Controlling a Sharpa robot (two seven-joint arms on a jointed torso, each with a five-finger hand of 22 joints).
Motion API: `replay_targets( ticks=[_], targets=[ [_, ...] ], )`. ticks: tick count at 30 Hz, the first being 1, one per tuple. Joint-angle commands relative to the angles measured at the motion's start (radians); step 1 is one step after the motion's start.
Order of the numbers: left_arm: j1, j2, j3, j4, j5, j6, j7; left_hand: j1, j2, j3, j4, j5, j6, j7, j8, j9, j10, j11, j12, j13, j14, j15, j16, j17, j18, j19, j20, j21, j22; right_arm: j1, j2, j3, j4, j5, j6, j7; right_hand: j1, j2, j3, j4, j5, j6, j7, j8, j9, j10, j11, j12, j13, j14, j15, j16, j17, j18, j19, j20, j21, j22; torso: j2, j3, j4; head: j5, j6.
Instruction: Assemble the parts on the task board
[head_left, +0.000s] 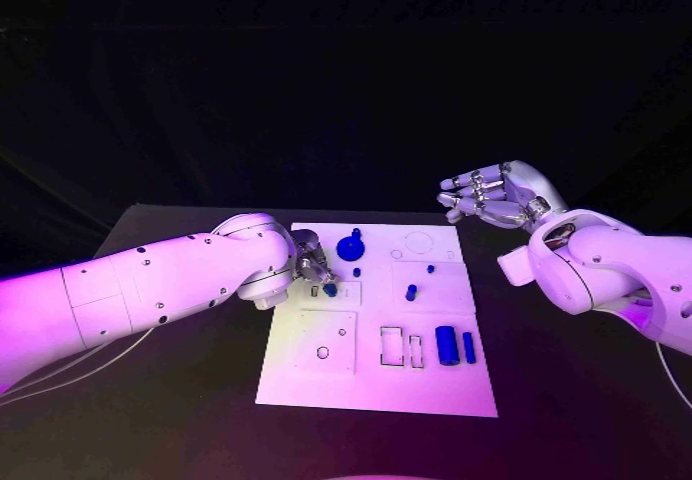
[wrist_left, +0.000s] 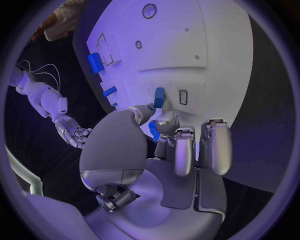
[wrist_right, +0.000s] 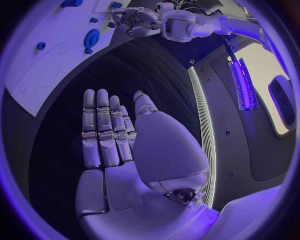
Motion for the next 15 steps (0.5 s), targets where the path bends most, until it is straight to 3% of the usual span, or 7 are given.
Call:
replay_targets(
  ticks=[1, 15],
  targets=[
    [0.0, 0.002, 0.0, 0.001, 0.009, 0.014, -0.004, -0.013, -0.002, -0.007, 0.007, 0.005, 0.006, 0.004, -0.005, -0.003, 0.0, 0.0, 0.004, 0.001, 0.104, -0.005, 0.003, 0.263, -0.012, 0.002, -0.002, 0.003, 0.08, -0.001, 0.0, 0.0, 0.0, -0.002, 0.013, 0.006, -0.013, 0.001, 0.0, -0.002, -0.003, -0.01, 0.001, -0.003, 0.0, -0.004, 0.006, -0.006, -0.001, -0.009, 0.001, -0.001, -0.001, 0.012, -0.005, 0.004, -0.005, -0.002, 0.0, 0.0001, 0.0, -0.001, 0.0],
    [0.0, 0.0, 0.001, 0.0, 0.011, 0.014, -0.008, -0.027, -0.006, -0.048, 0.035, 0.005, 0.013, 0.005, -0.015, -0.007, -0.004, 0.001, 0.0, -0.003, 0.104, -0.004, 0.003, 0.263, -0.012, 0.002, -0.002, 0.002, 0.08, -0.001, 0.0, 0.0, 0.0, -0.002, 0.015, 0.005, -0.015, 0.001, -0.001, -0.002, -0.004, -0.011, 0.001, -0.003, 0.0, -0.005, 0.007, -0.007, -0.002, -0.012, 0.002, -0.002, -0.003, 0.011, -0.007, 0.005, -0.007, -0.004, 0.0, 0.0001, -0.0001, -0.002, 0.001]
  ],
)
